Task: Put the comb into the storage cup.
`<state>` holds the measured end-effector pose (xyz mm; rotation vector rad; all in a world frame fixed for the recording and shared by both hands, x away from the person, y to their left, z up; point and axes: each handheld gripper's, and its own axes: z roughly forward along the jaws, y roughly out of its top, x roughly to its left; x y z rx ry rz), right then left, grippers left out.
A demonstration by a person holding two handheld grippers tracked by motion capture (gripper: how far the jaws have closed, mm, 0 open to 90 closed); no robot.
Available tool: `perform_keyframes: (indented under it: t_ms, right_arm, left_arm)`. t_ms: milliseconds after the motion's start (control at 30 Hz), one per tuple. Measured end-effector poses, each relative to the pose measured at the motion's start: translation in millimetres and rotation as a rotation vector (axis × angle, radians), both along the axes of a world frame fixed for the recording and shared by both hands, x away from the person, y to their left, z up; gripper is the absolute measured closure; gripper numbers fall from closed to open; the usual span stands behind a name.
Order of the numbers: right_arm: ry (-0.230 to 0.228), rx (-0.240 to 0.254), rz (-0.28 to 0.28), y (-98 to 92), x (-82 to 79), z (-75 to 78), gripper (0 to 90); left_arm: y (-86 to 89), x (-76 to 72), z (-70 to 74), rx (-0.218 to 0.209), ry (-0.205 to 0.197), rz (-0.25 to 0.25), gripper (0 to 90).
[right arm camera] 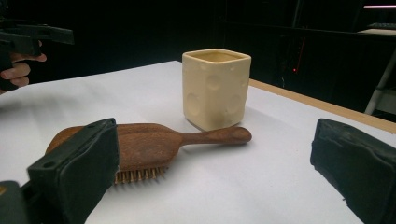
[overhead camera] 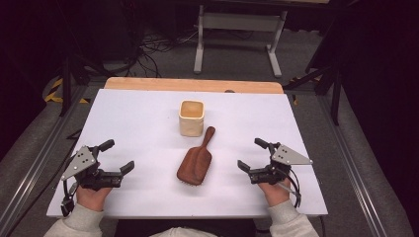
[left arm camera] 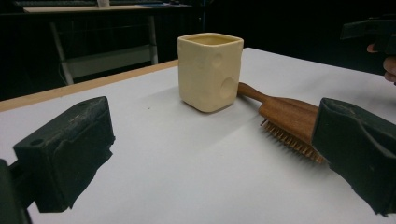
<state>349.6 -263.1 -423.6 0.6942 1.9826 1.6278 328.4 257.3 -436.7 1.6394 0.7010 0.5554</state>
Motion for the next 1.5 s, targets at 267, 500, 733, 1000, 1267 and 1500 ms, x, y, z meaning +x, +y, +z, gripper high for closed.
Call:
perform_keyframes:
  t_ms: [267, 500, 733, 1000, 1267, 1500]
  right_arm:
    - [-0.001, 0.010, 0.005, -2.2, -0.1, 2.1, 2.8]
    - [0.001, 0.001, 0.011, -1.7, 0.5, 3.0, 3.2]
    - [0.008, 0.000, 0.027, 0.6, 4.5, 7.2, 4.1]
    - [0.014, -0.015, 0.073, 11.9, 15.8, 19.4, 4.5]
    - [0.014, -0.052, 0.122, 31.8, 31.0, 32.6, 6.3]
    - [0.019, -0.058, 0.165, 43.3, 40.8, 39.4, 10.0]
  left_arm:
    - [0.8, -1.1, 1.3, -0.001, -0.020, -0.018, 0.0]
    - [1.2, -1.5, 2.1, 0.015, -0.017, -0.028, 0.5]
    - [3.3, -1.2, 2.5, 0.022, -0.001, -0.028, 1.1]
    - [4.6, -0.8, 1.9, 0.021, 0.001, -0.021, 1.5]
    - [7.9, -0.7, 1.7, 0.015, 0.001, -0.022, 2.6]
    - [9.1, -0.7, 1.4, 0.018, 0.001, -0.028, 2.9]
